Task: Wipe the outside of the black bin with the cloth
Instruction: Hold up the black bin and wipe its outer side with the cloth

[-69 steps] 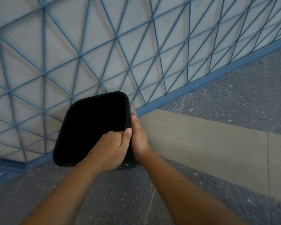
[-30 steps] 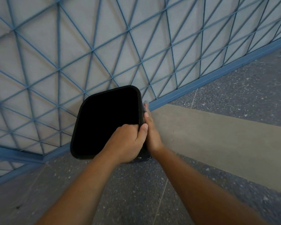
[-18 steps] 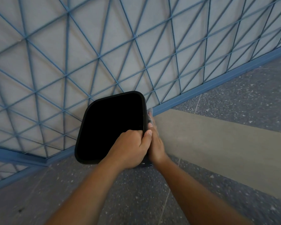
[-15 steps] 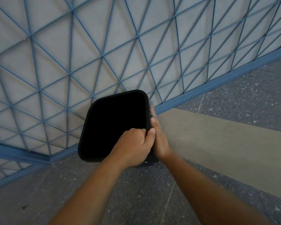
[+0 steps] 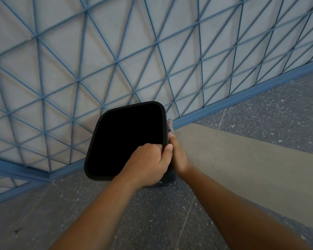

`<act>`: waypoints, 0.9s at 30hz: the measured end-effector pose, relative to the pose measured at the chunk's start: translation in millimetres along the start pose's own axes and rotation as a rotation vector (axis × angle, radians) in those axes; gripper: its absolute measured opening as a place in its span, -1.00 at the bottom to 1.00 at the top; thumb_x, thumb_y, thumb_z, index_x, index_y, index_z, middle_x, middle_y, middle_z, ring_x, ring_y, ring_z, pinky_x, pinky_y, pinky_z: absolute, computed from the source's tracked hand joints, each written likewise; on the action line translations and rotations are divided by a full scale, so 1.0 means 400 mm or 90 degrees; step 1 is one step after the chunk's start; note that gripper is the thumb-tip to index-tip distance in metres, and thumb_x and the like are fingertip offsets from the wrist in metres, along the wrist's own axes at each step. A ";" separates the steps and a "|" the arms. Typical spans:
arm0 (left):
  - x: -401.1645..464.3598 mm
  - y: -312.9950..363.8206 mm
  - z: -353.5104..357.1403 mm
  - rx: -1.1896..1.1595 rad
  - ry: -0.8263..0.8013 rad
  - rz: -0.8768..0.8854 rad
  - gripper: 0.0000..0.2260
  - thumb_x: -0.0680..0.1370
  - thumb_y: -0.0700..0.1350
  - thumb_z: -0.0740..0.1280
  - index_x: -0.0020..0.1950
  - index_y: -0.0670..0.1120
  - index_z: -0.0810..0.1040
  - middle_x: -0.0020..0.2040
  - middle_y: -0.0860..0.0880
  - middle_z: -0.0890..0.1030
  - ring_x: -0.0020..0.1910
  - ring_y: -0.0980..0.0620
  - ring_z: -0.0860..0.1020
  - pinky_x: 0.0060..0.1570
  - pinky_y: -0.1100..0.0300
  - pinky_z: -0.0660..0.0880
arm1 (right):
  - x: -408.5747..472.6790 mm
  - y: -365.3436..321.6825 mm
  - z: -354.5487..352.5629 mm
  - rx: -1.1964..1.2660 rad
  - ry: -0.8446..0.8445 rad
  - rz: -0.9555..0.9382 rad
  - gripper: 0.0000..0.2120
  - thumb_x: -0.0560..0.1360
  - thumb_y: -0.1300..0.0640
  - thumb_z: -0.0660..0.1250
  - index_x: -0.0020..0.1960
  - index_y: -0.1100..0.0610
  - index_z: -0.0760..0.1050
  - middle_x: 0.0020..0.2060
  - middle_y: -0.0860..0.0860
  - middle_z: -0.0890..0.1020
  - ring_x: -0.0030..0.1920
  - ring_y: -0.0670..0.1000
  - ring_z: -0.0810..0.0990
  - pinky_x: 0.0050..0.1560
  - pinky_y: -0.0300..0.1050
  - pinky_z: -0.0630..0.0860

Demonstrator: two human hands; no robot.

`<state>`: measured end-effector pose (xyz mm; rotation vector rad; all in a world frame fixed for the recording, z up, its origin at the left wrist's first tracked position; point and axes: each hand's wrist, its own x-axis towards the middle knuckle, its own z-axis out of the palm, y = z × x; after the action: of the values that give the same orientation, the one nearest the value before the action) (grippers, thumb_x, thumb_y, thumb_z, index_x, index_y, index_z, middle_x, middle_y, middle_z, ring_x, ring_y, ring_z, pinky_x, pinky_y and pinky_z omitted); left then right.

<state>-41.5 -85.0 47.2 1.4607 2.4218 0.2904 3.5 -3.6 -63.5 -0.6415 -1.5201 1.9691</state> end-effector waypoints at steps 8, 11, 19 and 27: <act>0.000 -0.006 0.004 0.002 0.004 -0.001 -0.54 0.65 0.17 0.01 -0.11 -0.05 0.59 -0.24 -0.02 0.64 -0.22 -0.02 0.61 -0.10 -0.05 0.55 | 0.037 -0.018 -0.014 0.012 -0.010 -0.001 -0.13 0.52 -0.35 0.03 0.68 0.14 0.22 0.67 0.14 0.29 0.71 0.06 0.17 0.72 0.20 0.06; -0.001 0.000 0.001 -0.002 0.000 -0.004 -0.54 0.66 0.16 0.01 -0.11 -0.05 0.60 -0.25 -0.01 0.64 -0.24 0.01 0.61 -0.11 -0.05 0.55 | 0.010 -0.011 0.000 0.008 0.002 -0.007 -0.15 0.53 -0.33 -0.01 0.71 0.07 0.09 0.72 0.00 0.14 0.73 -0.06 0.04 0.75 0.14 -0.04; -0.010 0.006 0.000 0.033 0.006 0.005 -0.58 0.67 0.12 0.04 -0.22 -0.02 0.52 -0.35 -0.01 0.56 -0.33 0.00 0.56 -0.19 -0.04 0.53 | 0.044 -0.021 -0.023 0.011 -0.010 0.023 -0.23 0.53 -0.30 0.03 0.66 0.03 0.24 0.68 0.14 0.26 0.71 0.07 0.15 0.74 0.13 0.06; -0.010 -0.006 -0.003 -0.031 -0.003 -0.007 -0.48 0.56 0.25 -0.05 -0.15 -0.02 0.59 -0.32 0.00 0.64 -0.32 0.07 0.62 -0.20 -0.02 0.57 | -0.098 0.031 0.032 0.074 0.007 0.110 0.11 0.38 -0.65 0.11 0.66 0.11 0.28 0.63 0.20 0.34 0.67 0.15 0.26 0.67 0.31 0.18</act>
<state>-42.0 -89.7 48.2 1.4255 2.4011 0.3409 21.4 -41.8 -71.3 -0.7536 -1.3712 2.1613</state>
